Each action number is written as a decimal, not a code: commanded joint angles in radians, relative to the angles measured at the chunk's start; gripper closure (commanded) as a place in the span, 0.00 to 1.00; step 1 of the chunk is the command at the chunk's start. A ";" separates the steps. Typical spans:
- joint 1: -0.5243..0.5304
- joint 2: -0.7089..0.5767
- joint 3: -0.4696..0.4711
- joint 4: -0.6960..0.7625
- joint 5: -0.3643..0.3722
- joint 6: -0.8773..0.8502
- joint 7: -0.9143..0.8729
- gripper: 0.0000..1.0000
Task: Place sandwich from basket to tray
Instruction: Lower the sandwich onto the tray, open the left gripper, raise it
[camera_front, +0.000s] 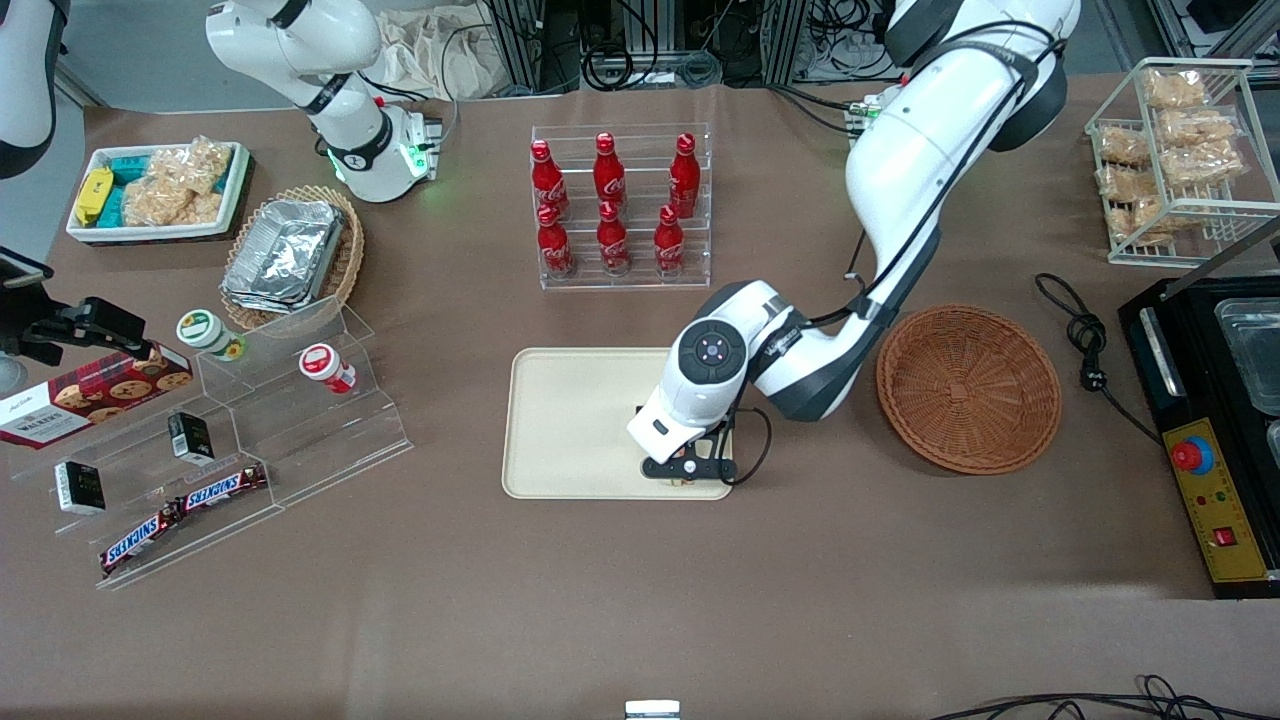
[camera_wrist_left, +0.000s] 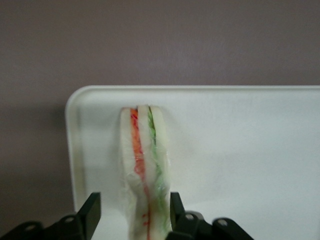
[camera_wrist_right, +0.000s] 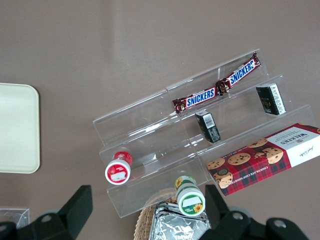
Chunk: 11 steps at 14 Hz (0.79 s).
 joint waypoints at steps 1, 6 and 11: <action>-0.003 -0.162 0.006 -0.031 0.004 -0.161 -0.011 0.00; 0.143 -0.490 0.001 -0.285 -0.045 -0.266 0.087 0.00; 0.334 -0.772 0.004 -0.498 -0.212 -0.286 0.226 0.00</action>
